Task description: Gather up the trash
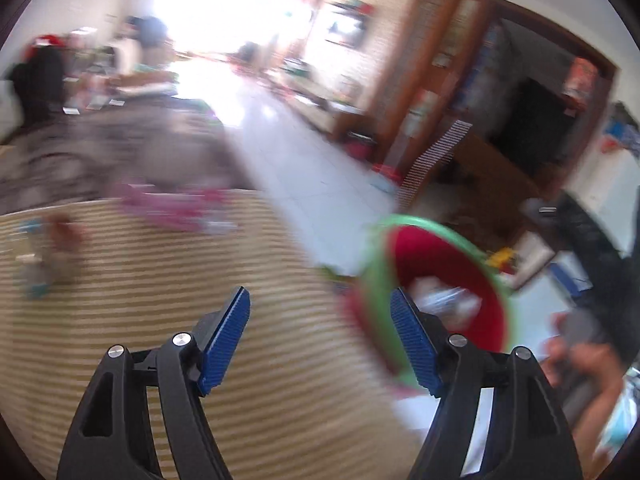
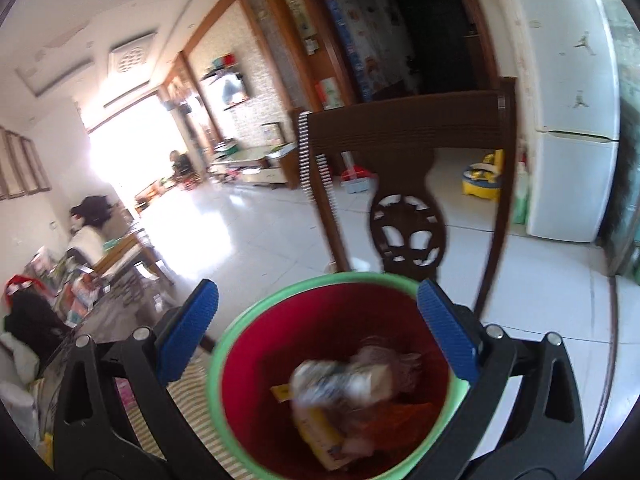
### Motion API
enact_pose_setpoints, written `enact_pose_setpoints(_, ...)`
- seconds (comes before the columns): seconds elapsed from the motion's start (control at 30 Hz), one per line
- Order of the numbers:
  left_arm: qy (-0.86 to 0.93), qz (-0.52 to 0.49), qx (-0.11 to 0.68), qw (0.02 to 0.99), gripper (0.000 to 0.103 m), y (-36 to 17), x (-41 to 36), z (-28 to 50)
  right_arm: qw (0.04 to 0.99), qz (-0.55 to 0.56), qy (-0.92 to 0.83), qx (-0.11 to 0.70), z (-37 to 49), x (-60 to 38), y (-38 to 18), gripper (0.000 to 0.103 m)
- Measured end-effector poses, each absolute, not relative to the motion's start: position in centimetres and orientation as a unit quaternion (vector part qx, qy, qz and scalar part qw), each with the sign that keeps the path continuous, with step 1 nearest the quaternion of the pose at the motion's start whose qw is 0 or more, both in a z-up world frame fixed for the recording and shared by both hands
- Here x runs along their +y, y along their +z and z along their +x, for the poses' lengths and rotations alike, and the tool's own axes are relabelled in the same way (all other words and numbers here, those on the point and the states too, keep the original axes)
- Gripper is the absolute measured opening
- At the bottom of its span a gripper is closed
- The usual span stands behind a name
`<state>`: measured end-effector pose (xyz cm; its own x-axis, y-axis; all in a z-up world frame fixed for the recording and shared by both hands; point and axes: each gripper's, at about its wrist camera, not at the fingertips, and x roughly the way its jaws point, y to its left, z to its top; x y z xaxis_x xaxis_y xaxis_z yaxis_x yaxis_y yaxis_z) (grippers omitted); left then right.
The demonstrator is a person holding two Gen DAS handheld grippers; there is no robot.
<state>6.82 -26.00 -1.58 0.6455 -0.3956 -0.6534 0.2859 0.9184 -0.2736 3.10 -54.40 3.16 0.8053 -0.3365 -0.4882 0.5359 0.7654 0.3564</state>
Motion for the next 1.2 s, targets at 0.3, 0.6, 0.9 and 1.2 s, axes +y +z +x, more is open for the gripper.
enact_pose_setpoints(0.3,0.019,-0.144,0.402,0.904,0.070,-4.3,-8.0,9.5,0.931,0.203,-0.087,0.291,8.3,-44.8,2.2,0.098)
enact_pose_setpoints(0.6,0.101,-0.238,0.409,0.875,0.070,-7.0,-0.8,14.7,0.937,0.118,-0.023,0.328,10.9,-37.4,1.5,0.098)
enact_pose_setpoints(0.9,0.077,-0.246,0.437,0.862,0.031,-9.4,-1.3,17.9,0.929,0.136,-0.002,0.345,12.9,-34.7,0.5,0.098)
enact_pose_setpoints(1.2,0.040,-0.243,0.458,0.854,0.014,-8.4,0.9,10.8,0.915,0.057,0.068,0.393,15.0,-26.5,-2.3,0.098)
